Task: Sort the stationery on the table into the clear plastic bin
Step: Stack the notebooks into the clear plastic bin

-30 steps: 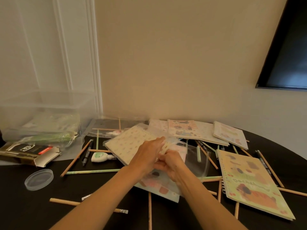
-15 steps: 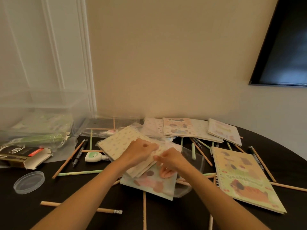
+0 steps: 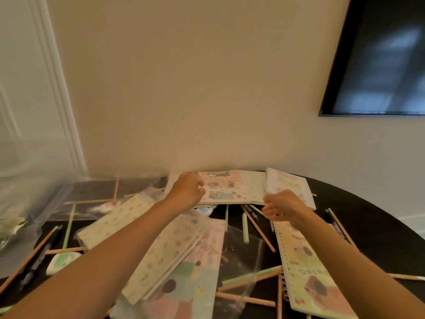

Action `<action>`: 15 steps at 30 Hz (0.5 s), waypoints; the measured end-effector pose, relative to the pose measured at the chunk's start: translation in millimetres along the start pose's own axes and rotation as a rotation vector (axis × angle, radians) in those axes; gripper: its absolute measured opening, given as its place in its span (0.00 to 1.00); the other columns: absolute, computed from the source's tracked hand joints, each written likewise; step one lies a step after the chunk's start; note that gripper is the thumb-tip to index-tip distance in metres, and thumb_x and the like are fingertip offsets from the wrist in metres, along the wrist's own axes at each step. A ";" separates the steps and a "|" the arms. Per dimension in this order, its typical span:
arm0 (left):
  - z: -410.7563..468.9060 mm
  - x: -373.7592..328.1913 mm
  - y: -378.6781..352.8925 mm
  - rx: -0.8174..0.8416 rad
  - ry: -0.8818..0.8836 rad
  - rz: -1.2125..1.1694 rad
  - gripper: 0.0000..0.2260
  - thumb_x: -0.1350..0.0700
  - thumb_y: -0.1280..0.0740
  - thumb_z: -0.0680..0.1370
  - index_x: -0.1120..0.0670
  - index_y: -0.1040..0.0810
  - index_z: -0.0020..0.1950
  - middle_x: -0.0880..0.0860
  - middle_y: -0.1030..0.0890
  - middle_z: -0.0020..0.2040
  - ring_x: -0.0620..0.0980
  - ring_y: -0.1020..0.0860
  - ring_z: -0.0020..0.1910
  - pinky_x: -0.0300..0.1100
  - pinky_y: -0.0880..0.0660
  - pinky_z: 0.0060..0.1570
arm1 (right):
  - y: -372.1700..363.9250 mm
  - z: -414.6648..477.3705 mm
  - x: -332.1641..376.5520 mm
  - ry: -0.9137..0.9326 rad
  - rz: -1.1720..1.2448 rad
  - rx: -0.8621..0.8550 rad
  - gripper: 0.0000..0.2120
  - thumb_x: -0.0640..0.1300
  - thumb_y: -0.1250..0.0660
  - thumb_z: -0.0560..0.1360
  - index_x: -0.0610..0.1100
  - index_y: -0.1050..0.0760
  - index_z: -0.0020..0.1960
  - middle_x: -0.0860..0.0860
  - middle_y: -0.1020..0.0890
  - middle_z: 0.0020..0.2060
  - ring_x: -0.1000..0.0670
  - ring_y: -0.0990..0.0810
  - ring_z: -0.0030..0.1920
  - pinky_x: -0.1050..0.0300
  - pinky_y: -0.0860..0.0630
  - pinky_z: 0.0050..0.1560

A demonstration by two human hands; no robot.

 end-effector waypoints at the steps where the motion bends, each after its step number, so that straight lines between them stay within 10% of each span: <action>1: 11.2 2.1 -5.9 0.033 0.005 0.037 0.14 0.59 0.40 0.79 0.60 0.26 0.63 0.58 0.26 0.64 0.55 0.28 0.62 0.42 0.33 0.57 | -4.0 12.5 -0.6 -0.013 0.007 -0.007 0.17 0.40 0.37 0.78 0.34 0.32 0.64 0.39 0.22 0.50 0.46 0.21 0.45 0.57 0.25 0.37; 7: 52.2 12.7 -35.6 0.271 0.121 0.159 0.17 0.55 0.45 0.81 0.59 0.36 0.69 0.59 0.30 0.64 0.56 0.28 0.58 0.45 0.32 0.52 | -37.5 68.8 6.7 -0.055 0.061 -0.006 0.13 0.42 0.37 0.78 0.37 0.34 0.58 0.36 0.22 0.51 0.45 0.21 0.42 0.53 0.20 0.41; 15: 66.6 17.4 -48.7 0.379 0.202 0.297 0.15 0.57 0.44 0.81 0.60 0.35 0.66 0.58 0.28 0.63 0.56 0.28 0.58 0.44 0.32 0.51 | -57.5 100.8 16.1 -0.052 0.123 0.151 0.07 0.36 0.38 0.77 0.36 0.30 0.55 0.43 0.23 0.33 0.54 0.25 0.22 0.64 0.30 0.20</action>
Point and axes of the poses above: each hand's wrist, its own z-axis towards the middle knuckle, its own y-axis out of the back of the hand, x = y × z, the point moved 2 cm from there along z, towards the middle knuckle
